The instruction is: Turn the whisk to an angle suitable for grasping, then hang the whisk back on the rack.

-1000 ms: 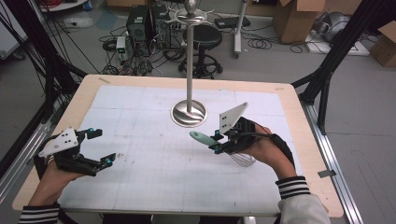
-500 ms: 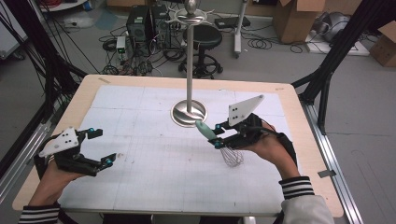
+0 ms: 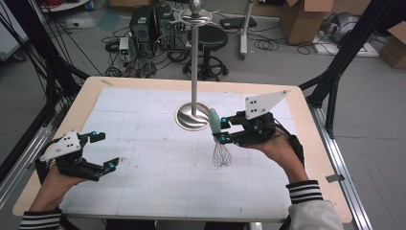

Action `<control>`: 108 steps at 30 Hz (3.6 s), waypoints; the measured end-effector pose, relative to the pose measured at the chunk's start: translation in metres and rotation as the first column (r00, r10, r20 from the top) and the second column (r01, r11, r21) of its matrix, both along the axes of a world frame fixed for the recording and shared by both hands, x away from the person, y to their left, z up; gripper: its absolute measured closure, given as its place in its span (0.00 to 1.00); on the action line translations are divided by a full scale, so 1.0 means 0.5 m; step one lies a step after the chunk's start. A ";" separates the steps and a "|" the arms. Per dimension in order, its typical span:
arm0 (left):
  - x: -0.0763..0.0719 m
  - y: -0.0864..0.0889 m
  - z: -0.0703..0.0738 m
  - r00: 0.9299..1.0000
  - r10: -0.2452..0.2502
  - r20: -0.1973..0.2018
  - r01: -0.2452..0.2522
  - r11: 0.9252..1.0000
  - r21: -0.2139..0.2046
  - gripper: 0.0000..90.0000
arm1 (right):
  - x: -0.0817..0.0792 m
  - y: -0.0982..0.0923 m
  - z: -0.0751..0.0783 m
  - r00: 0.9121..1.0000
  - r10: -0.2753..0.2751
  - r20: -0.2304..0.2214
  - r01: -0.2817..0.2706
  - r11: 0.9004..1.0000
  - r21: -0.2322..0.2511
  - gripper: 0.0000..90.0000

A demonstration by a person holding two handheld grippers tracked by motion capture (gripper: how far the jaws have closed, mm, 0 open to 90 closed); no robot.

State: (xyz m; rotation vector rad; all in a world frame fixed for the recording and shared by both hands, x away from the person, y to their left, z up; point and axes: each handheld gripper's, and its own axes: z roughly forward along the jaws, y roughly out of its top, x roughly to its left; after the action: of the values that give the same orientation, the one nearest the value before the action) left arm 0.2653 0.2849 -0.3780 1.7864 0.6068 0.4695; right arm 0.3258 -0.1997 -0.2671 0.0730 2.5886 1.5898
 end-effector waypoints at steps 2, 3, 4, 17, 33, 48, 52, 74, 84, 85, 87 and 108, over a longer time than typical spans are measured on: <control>0.000 0.000 0.000 1.000 0.000 0.000 0.000 1.000 0.001 0.02 | 0.000 -0.001 0.002 1.000 -0.003 -0.005 0.004 1.000 0.008 0.76; 0.000 0.000 0.000 1.000 0.000 0.000 0.000 1.000 0.001 0.02 | 0.000 -0.003 0.006 1.000 -0.008 -0.002 0.008 1.000 0.019 0.76; 0.000 0.000 0.000 1.000 0.000 0.000 0.000 1.000 0.001 0.02 | 0.000 -0.003 0.006 1.000 -0.008 -0.002 0.008 1.000 0.019 0.76; -0.001 -0.001 0.003 1.000 0.000 0.003 0.000 1.000 -0.003 0.02 | 0.004 -0.019 0.026 0.999 -0.052 -0.004 0.053 0.997 0.063 0.76; 0.000 0.001 0.003 1.000 -0.003 0.001 0.003 1.000 -0.014 0.02 | 0.023 -0.036 0.053 0.986 -0.159 -0.050 0.163 0.982 0.092 0.76; 0.002 0.004 0.004 1.000 -0.002 -0.007 0.002 1.000 -0.028 0.02 | 0.078 -0.034 0.110 0.948 -0.313 -0.062 0.317 0.944 0.086 0.76; 0.001 0.006 0.004 1.000 0.000 -0.006 0.000 1.000 -0.026 0.02 | 0.099 -0.032 0.119 0.940 -0.337 -0.060 0.341 0.937 0.075 0.76; 0.002 0.003 0.002 1.000 0.003 -0.009 -0.003 1.000 -0.022 0.02 | 0.184 -0.034 0.181 0.924 -0.378 -0.051 0.381 0.924 0.046 0.76; 0.004 0.002 0.002 1.000 0.000 -0.007 0.000 1.000 -0.018 0.02 | 0.222 -0.021 0.201 0.911 -0.409 -0.053 0.411 0.912 0.022 0.76; 0.004 0.001 0.002 1.000 -0.001 -0.009 0.001 1.000 -0.017 0.02 | 0.222 -0.021 0.201 0.911 -0.409 -0.053 0.411 0.912 0.022 0.76; 0.004 0.000 0.001 1.000 0.000 -0.009 0.000 1.000 -0.016 0.02 | 0.232 -0.017 0.206 0.911 -0.410 -0.054 0.411 0.911 0.022 0.76; 0.003 0.003 0.002 1.000 0.000 -0.007 0.000 1.000 -0.019 0.02 | 0.271 0.004 0.198 0.907 -0.414 -0.076 0.416 0.909 0.008 0.76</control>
State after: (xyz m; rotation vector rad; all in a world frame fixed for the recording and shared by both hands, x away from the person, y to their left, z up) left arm 0.2671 0.2863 -0.3771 1.7706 0.6147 0.4560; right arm 0.4612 -0.1978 -0.1679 0.6507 2.3862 1.4772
